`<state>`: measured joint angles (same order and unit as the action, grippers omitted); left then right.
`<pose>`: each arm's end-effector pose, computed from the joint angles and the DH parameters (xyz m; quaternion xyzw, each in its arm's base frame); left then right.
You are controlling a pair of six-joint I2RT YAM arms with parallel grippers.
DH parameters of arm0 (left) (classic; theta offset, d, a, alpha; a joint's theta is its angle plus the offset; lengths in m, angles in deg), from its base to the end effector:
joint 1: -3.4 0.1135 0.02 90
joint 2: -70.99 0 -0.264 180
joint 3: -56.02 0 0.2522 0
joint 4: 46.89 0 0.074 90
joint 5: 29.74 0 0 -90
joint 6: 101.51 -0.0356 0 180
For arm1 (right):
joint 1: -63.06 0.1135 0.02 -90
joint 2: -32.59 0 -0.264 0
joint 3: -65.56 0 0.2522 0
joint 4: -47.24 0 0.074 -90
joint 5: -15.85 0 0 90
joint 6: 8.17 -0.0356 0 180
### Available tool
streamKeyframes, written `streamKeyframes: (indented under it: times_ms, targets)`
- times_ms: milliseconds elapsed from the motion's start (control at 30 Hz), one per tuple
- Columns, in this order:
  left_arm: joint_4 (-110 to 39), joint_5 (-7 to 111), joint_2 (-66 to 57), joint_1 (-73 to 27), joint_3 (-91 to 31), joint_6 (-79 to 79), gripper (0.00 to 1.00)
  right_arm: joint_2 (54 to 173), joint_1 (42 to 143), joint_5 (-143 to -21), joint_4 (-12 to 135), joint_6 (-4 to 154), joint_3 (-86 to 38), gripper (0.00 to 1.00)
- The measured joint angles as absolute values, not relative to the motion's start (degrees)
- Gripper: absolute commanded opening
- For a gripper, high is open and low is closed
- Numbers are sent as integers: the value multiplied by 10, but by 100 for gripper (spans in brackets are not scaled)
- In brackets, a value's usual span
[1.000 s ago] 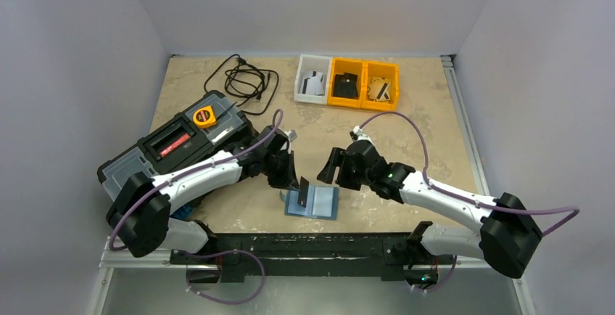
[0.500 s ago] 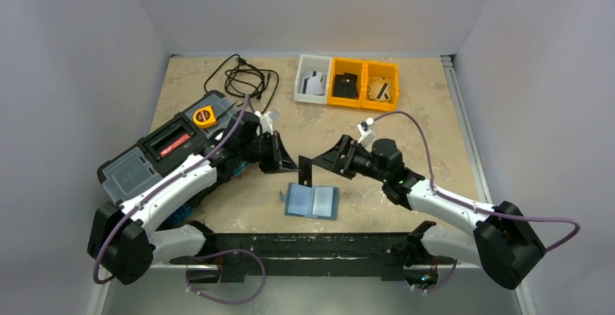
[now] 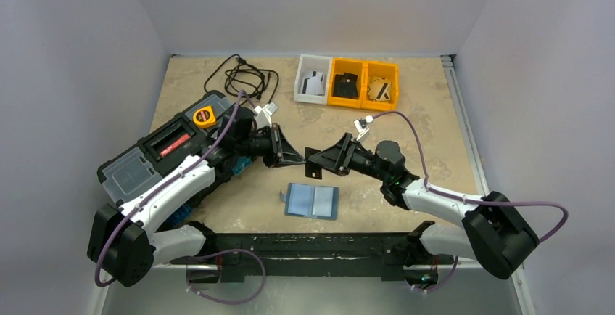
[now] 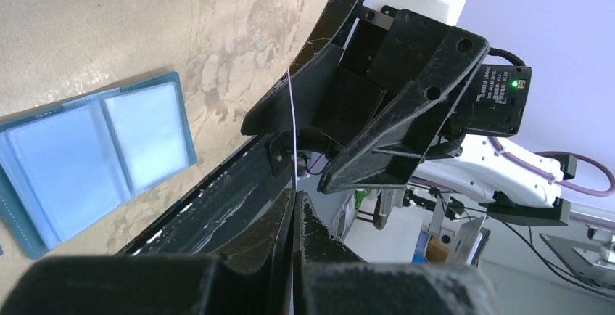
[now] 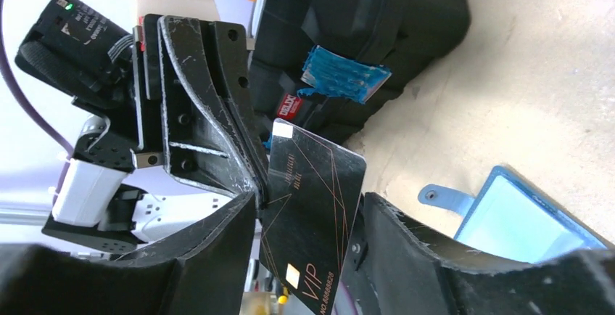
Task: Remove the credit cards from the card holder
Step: Place the credit card in the storage box.
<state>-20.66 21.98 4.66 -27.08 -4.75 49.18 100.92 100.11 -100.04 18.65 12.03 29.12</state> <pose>0.2057 -0.1467 0.2771 -0.0611 0.8385 -0.5287 0.1170 0.1842 0.1585 0.2195 0.0523 0.7233 0.6343 0.2678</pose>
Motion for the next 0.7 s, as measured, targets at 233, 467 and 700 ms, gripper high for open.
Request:
streamKeyframes:
  times_ms: [233, 467, 700]
  targets:
    - [-214, 213, 46, -270, -47, 493, 0, 1014, 998, -1012, 145, 91, 294, 0]
    - [-169, 223, 44, -270, -44, 468, 58, 1009, 997, -1017, 183, 105, 291, 0]
    - [-51, 275, 57, -270, -96, 403, 82, 986, 941, -1007, 348, 170, 212, 0]
